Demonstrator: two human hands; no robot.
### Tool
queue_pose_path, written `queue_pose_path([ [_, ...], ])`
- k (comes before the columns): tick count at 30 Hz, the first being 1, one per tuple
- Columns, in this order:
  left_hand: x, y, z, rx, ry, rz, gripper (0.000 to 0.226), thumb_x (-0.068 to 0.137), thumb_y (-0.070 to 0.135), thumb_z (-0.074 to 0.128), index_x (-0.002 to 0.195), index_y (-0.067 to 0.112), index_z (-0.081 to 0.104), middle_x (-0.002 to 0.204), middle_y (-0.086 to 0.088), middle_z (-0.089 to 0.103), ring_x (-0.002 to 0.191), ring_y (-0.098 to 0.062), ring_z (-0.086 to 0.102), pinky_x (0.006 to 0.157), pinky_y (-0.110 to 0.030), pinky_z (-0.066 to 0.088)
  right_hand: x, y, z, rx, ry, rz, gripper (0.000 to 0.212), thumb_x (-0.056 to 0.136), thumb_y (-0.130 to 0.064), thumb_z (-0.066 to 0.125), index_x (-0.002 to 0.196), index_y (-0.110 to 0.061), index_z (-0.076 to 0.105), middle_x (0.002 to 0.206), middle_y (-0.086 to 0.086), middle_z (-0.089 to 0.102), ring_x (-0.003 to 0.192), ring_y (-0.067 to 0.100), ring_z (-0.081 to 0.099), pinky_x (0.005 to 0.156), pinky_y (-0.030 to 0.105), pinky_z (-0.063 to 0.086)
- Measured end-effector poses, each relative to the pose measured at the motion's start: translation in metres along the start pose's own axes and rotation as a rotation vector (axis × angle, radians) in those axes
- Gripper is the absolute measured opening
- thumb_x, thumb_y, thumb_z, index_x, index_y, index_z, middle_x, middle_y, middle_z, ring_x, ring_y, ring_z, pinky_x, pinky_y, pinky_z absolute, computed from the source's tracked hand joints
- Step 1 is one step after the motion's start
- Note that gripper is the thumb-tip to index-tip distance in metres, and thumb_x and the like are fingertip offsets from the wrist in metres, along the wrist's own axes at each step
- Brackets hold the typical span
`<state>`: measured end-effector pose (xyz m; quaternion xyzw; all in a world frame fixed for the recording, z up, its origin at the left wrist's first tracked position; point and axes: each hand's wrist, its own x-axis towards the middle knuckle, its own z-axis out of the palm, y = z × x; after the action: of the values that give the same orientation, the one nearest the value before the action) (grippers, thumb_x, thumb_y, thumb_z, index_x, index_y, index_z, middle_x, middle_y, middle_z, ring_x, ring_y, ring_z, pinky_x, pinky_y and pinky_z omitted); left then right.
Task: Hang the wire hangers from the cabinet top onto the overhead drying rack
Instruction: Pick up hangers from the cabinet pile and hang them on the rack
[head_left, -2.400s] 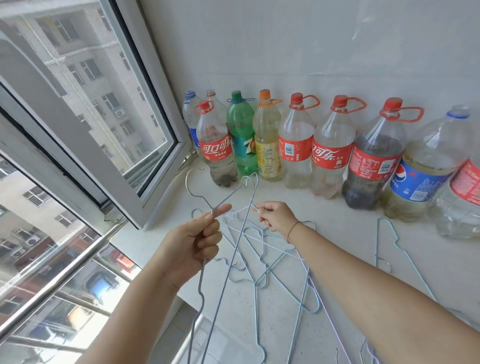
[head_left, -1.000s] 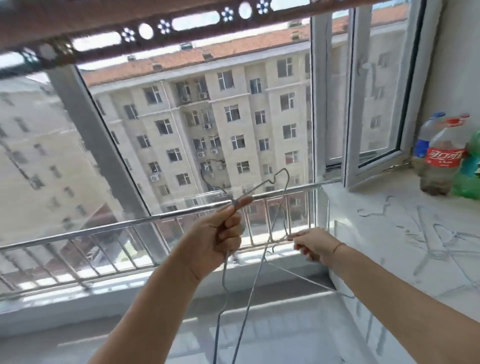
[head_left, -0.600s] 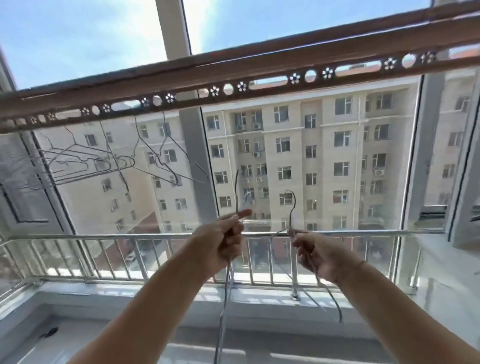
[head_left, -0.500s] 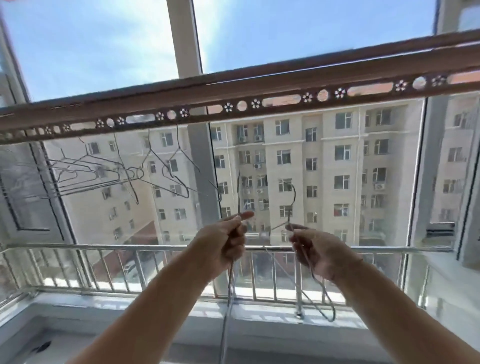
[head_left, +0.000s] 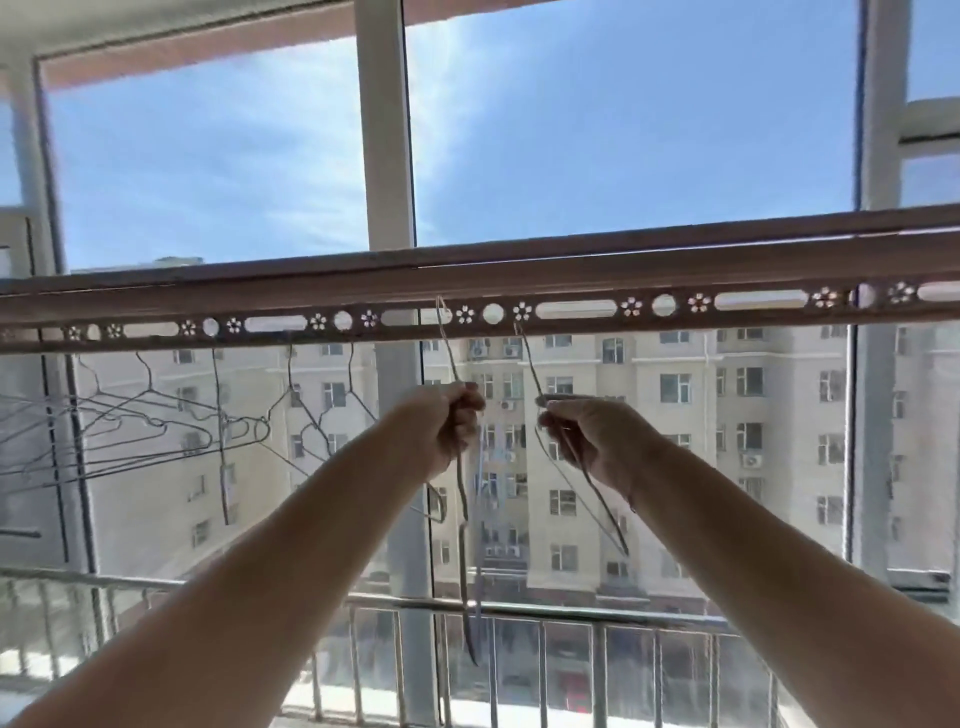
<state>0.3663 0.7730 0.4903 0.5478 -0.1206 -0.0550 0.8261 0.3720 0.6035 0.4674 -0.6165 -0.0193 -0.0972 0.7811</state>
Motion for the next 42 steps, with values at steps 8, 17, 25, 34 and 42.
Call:
queue_pose_path([
  [8, 0.074, 0.001, -0.021, 0.011, 0.102, 0.006, 0.02, 0.099, 0.006, 0.035, 0.085, 0.003, 0.05, 0.056, -0.004, 0.049, 0.028, -0.005, 0.032, 0.027, -0.015, 0.025, 0.049, -0.008, 0.026, 0.026, -0.023, 0.02, 0.012, 0.089, -0.001, 0.052, 0.096, 0.001, 0.062, 0.072, 0.007, 0.06, 0.056, 0.007, 0.055, 0.041, 0.013, 0.038],
  [17, 0.101, -0.004, -0.027, 0.035, 0.12, -0.041, 0.02, 0.1, 0.007, 0.033, 0.088, 0.003, 0.048, 0.061, -0.004, 0.048, 0.03, -0.004, 0.035, 0.029, -0.015, 0.029, 0.069, 0.001, 0.03, 0.01, -0.041, 0.005, 0.022, 0.091, -0.002, 0.049, 0.109, -0.002, 0.063, 0.071, 0.005, 0.06, 0.06, 0.009, 0.052, 0.053, 0.018, 0.031],
  [25, 0.121, -0.003, -0.032, 0.041, 0.177, -0.056, 0.027, 0.101, 0.007, 0.027, 0.08, 0.004, 0.044, 0.056, -0.004, 0.048, 0.026, -0.004, 0.031, 0.027, -0.014, 0.026, 0.067, -0.003, 0.03, -0.018, -0.027, -0.082, 0.026, 0.091, 0.0, 0.049, 0.115, 0.005, 0.06, 0.07, 0.008, 0.057, 0.059, 0.012, 0.049, 0.053, 0.02, 0.028],
  [34, 0.121, -0.007, -0.045, 0.052, 0.197, -0.078, 0.023, 0.101, 0.01, 0.031, 0.086, 0.002, 0.046, 0.052, -0.008, 0.057, 0.036, -0.008, 0.042, 0.031, -0.015, 0.038, 0.081, 0.006, 0.04, 0.0, -0.007, 0.025, 0.013, 0.091, 0.001, 0.048, 0.098, 0.005, 0.059, 0.068, 0.008, 0.056, 0.057, 0.011, 0.049, 0.048, 0.017, 0.035],
  [42, 0.095, -0.007, -0.063, 0.298, 0.201, -0.076, 0.033, 0.093, 0.03, 0.054, 0.114, 0.007, 0.042, 0.104, -0.014, 0.045, 0.096, -0.025, 0.045, 0.082, -0.035, 0.041, 0.076, 0.025, 0.043, -0.054, -0.006, 0.028, 0.012, 0.089, -0.011, 0.057, 0.092, -0.001, 0.063, 0.076, 0.008, 0.062, 0.066, 0.013, 0.057, 0.058, 0.021, 0.045],
])
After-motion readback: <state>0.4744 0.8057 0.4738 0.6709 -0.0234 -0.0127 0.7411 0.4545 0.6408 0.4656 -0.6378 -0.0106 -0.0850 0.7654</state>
